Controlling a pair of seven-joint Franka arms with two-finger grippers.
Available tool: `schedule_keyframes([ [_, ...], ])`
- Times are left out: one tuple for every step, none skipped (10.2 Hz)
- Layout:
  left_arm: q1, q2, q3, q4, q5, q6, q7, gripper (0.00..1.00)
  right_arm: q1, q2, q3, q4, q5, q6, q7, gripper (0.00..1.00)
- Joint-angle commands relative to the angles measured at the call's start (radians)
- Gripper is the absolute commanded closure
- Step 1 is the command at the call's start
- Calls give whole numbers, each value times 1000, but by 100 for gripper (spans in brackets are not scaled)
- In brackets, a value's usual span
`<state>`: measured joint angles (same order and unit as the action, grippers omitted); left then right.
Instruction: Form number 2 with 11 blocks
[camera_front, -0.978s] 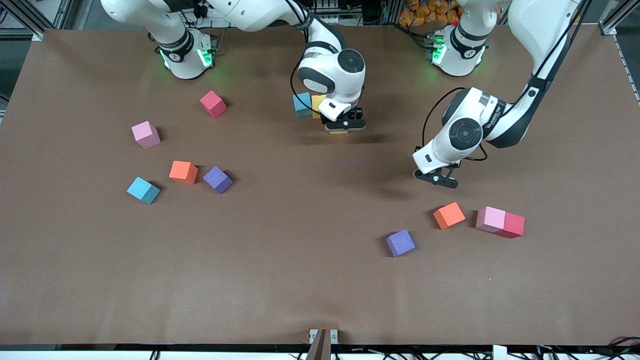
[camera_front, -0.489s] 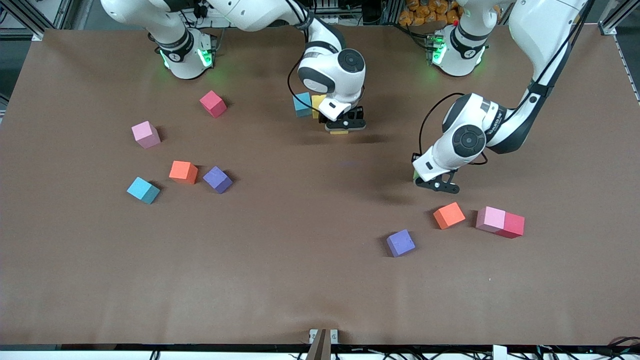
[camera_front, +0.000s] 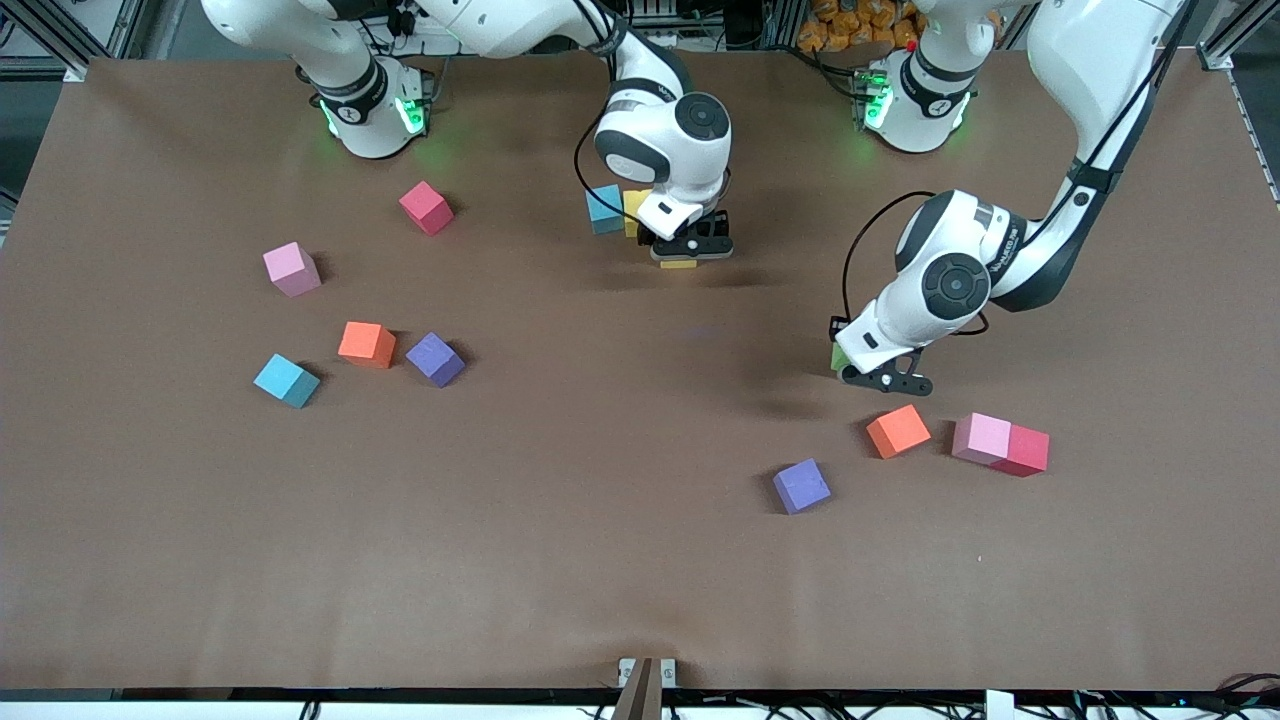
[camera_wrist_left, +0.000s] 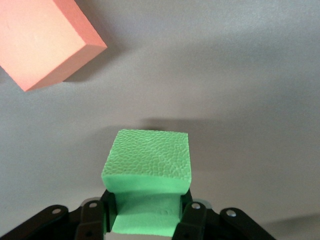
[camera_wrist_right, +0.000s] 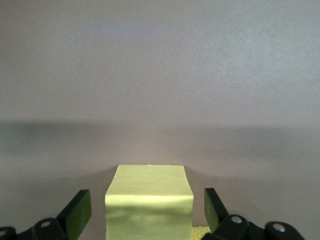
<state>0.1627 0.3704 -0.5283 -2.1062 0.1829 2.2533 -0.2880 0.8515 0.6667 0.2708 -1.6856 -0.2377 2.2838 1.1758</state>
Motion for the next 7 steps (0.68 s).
schedule_keyframes([
  [3,8,-4,40,-19,-18,-10,59,-12,-52,1,-25,-20,-20,27,0],
  [4,9,-4,43,-19,-18,-5,59,-20,-56,1,-23,-21,-20,27,0],
  [4,9,-4,43,-19,-18,0,59,-32,-67,1,-20,-22,-18,18,0],
  [-5,5,-7,49,-17,-18,-5,59,-58,-75,2,-13,-18,-18,9,0],
  [-15,5,-9,67,-19,-18,-14,59,-81,-84,5,-6,-17,-17,8,0],
  [-22,8,-10,69,-20,-18,-16,59,-92,-87,5,9,-17,-17,8,0],
  [-35,10,-10,69,-20,-18,-13,59,-115,-85,5,30,-15,-17,8,0],
])
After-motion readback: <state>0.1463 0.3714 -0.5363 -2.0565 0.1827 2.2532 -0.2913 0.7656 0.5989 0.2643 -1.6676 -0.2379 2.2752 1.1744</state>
